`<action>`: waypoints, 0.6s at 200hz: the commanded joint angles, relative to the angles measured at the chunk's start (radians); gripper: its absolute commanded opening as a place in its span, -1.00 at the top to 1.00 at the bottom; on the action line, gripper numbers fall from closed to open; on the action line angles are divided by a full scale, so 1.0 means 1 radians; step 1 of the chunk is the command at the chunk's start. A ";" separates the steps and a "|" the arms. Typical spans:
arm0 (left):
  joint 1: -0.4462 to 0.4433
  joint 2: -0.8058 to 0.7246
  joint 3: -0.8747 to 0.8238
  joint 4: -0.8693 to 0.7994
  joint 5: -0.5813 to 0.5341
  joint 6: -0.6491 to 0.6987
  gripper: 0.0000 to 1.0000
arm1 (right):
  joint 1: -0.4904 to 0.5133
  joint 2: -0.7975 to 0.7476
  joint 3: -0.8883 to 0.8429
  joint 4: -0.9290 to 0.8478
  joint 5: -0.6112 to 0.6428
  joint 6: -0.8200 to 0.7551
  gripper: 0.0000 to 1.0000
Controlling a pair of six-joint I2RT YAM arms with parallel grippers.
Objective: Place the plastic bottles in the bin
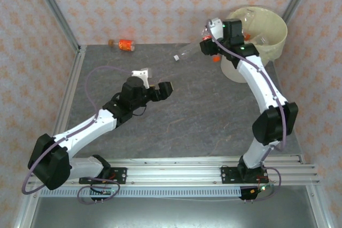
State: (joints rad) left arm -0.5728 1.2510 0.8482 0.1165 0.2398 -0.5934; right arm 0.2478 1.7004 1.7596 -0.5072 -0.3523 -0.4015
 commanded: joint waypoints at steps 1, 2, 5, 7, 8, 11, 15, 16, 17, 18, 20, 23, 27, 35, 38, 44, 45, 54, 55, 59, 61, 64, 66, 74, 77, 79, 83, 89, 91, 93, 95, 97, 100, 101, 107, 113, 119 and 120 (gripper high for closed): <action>-0.032 0.017 0.078 0.041 0.069 0.080 -1.00 | -0.055 -0.073 -0.030 0.075 -0.129 0.111 -0.08; -0.033 0.018 0.079 0.041 0.069 0.083 -1.00 | -0.058 -0.075 -0.031 0.077 -0.132 0.115 -0.08; -0.037 0.020 0.086 0.040 0.071 0.086 -1.00 | -0.066 -0.082 -0.033 0.083 -0.142 0.128 -0.08; -0.040 0.022 0.090 0.040 0.072 0.088 -1.00 | -0.072 -0.085 -0.034 0.087 -0.147 0.136 -0.08; -0.041 0.023 0.092 0.040 0.072 0.088 -1.00 | -0.074 -0.087 -0.034 0.090 -0.150 0.140 -0.08; -0.043 0.025 0.097 0.040 0.073 0.090 -1.00 | -0.081 -0.093 -0.037 0.097 -0.158 0.151 -0.08; -0.048 0.029 0.104 0.037 0.074 0.092 -1.00 | -0.092 -0.101 -0.038 0.106 -0.168 0.166 -0.08; -0.049 0.030 0.107 0.037 0.074 0.093 -1.00 | -0.095 -0.103 -0.038 0.109 -0.170 0.170 -0.08; -0.051 0.032 0.109 0.037 0.075 0.093 -1.00 | -0.098 -0.104 -0.039 0.110 -0.172 0.174 -0.08; -0.053 0.032 0.110 0.037 0.075 0.092 -1.00 | -0.100 -0.105 -0.040 0.112 -0.173 0.176 -0.08; -0.054 0.035 0.114 0.035 0.076 0.094 -1.00 | -0.105 -0.109 -0.040 0.117 -0.179 0.184 -0.07; -0.056 0.036 0.118 0.035 0.076 0.095 -1.00 | -0.113 -0.113 -0.041 0.123 -0.184 0.193 -0.07; -0.060 0.038 0.123 0.034 0.076 0.096 -1.00 | -0.124 -0.118 -0.042 0.131 -0.191 0.206 -0.08; -0.066 0.043 0.130 0.032 0.079 0.098 -1.00 | -0.145 -0.127 -0.040 0.148 -0.201 0.233 -0.08; -0.068 0.045 0.132 0.032 0.078 0.098 -1.00 | -0.152 -0.129 -0.039 0.154 -0.203 0.239 -0.07; -0.071 0.048 0.134 0.030 0.077 0.098 -1.00 | -0.168 -0.131 -0.038 0.164 -0.203 0.258 -0.07; -0.071 0.049 0.135 0.030 0.076 0.098 -1.00 | -0.171 -0.131 -0.036 0.165 -0.203 0.261 -0.07; -0.075 0.053 0.137 0.027 0.074 0.099 -1.00 | -0.193 -0.132 -0.026 0.179 -0.189 0.281 -0.07; -0.075 0.053 0.137 0.028 0.074 0.099 -1.00 | -0.195 -0.131 -0.025 0.180 -0.186 0.283 -0.07; -0.076 0.055 0.137 0.026 0.073 0.098 -1.00 | -0.205 -0.129 -0.019 0.185 -0.174 0.289 -0.08; -0.076 0.056 0.137 0.025 0.073 0.098 -1.00 | -0.210 -0.126 -0.015 0.186 -0.169 0.293 -0.08; -0.077 0.057 0.138 0.025 0.072 0.098 -1.00 | -0.216 -0.123 -0.009 0.187 -0.159 0.297 -0.07; -0.078 0.057 0.137 0.025 0.073 0.098 -1.00 | -0.222 -0.121 -0.005 0.187 -0.152 0.301 -0.07; -0.079 0.059 0.135 0.022 0.071 0.095 -1.00 | -0.241 -0.108 0.020 0.185 -0.127 0.317 -0.07; -0.079 0.059 0.135 0.021 0.071 0.095 -1.00 | -0.248 -0.101 0.029 0.184 -0.117 0.324 -0.07; -0.079 0.059 0.136 0.020 0.069 0.095 -1.00 | -0.254 -0.098 0.036 0.181 -0.112 0.330 -0.07; -0.080 0.060 0.134 0.019 0.067 0.095 -1.00 | -0.262 -0.089 0.049 0.178 -0.102 0.339 -0.08; -0.081 0.060 0.134 0.015 0.064 0.092 -1.00 | -0.280 -0.076 0.070 0.171 -0.095 0.352 -0.08; -0.081 0.059 0.134 0.014 0.064 0.092 -1.00 | -0.283 -0.071 0.077 0.170 -0.091 0.356 -0.07; -0.081 0.059 0.133 0.014 0.064 0.093 -1.00 | -0.289 -0.066 0.083 0.169 -0.087 0.361 -0.07; -0.081 0.060 0.132 0.014 0.063 0.093 -1.00 | -0.291 -0.062 0.090 0.167 -0.082 0.364 -0.07; -0.081 0.059 0.133 0.014 0.063 0.094 -1.00 | -0.297 -0.057 0.096 0.166 -0.078 0.368 -0.07; -0.081 0.058 0.131 0.013 0.061 0.095 -1.00 | -0.304 -0.050 0.105 0.163 -0.071 0.372 -0.07; -0.082 0.058 0.131 0.012 0.061 0.095 -1.00 | -0.306 -0.048 0.107 0.163 -0.069 0.372 -0.07; -0.082 0.056 0.128 0.012 0.059 0.095 -1.00 | -0.316 -0.032 0.126 0.157 -0.056 0.377 -0.08; -0.082 0.056 0.126 0.010 0.056 0.095 -1.00 | -0.326 -0.015 0.145 0.152 -0.038 0.390 -0.08; -0.082 0.056 0.125 0.007 0.055 0.096 -1.00 | -0.338 0.002 0.165 0.144 -0.023 0.409 -0.08; -0.082 0.056 0.125 0.007 0.054 0.096 -1.00 | -0.340 0.004 0.168 0.142 -0.022 0.411 -0.08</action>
State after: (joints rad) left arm -0.6483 1.3136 0.9611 0.1280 0.3031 -0.5213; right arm -0.0536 1.6485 1.8423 -0.3767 -0.4496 -0.0734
